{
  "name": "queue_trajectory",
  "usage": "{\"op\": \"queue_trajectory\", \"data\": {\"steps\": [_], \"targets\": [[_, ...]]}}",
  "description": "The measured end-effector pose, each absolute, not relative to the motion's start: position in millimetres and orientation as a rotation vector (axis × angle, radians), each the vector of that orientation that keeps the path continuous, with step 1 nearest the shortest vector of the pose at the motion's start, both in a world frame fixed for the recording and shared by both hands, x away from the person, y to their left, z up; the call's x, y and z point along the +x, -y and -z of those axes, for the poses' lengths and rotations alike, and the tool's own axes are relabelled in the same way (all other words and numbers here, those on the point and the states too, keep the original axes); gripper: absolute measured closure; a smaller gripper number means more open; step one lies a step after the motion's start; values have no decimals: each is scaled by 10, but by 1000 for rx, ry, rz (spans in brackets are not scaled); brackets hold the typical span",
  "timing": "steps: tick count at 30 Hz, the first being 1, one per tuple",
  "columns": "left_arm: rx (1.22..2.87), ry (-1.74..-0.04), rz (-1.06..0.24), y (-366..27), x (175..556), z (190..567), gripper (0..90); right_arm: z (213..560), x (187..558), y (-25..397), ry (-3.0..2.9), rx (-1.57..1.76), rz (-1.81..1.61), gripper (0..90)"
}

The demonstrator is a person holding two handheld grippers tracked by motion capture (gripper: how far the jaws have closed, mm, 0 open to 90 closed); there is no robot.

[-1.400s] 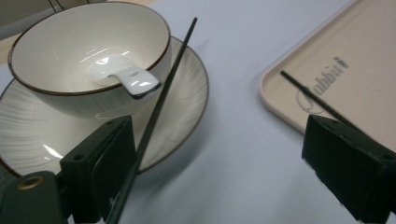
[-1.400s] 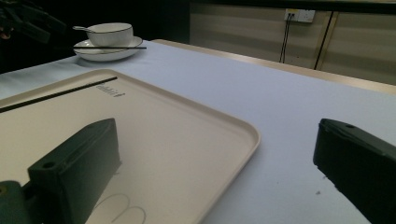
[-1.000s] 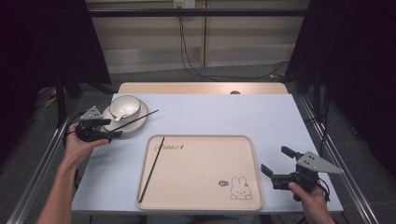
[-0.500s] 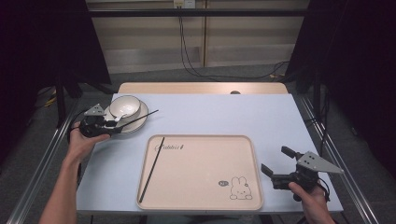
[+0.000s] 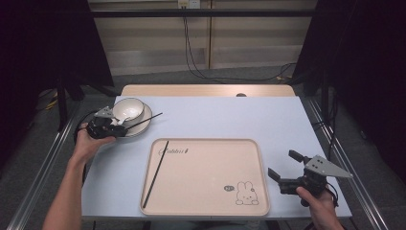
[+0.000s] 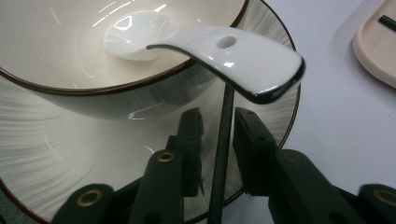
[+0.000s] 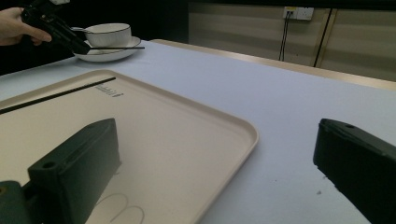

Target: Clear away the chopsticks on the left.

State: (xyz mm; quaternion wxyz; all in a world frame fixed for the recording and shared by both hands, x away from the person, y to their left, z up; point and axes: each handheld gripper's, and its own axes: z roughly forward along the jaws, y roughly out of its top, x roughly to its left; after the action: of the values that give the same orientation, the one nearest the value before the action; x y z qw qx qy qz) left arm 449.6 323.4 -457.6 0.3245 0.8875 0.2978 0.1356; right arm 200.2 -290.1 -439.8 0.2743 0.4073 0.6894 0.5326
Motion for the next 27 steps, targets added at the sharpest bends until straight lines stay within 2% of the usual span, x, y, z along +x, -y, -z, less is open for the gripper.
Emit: {"op": "queue_trajectory", "data": {"steps": [4,9,25,27], "targets": [[2335,-765,-343,-3220,4495,4590,816,4399,2004,2909,-1846,1102,-1434,3],[2371,-733,-324,-3175,4489,4560,853,4401,2001,2902,-1849,1099,-1434,3],[2307,-744,-321,-3185,4398,4471,858,4399,2000,2901,-1849,1098,-1435,3],[2304,-739,-290,-3181,4373,4443,858,4398,2000,2903,-1853,1094,-1436,3]]}}
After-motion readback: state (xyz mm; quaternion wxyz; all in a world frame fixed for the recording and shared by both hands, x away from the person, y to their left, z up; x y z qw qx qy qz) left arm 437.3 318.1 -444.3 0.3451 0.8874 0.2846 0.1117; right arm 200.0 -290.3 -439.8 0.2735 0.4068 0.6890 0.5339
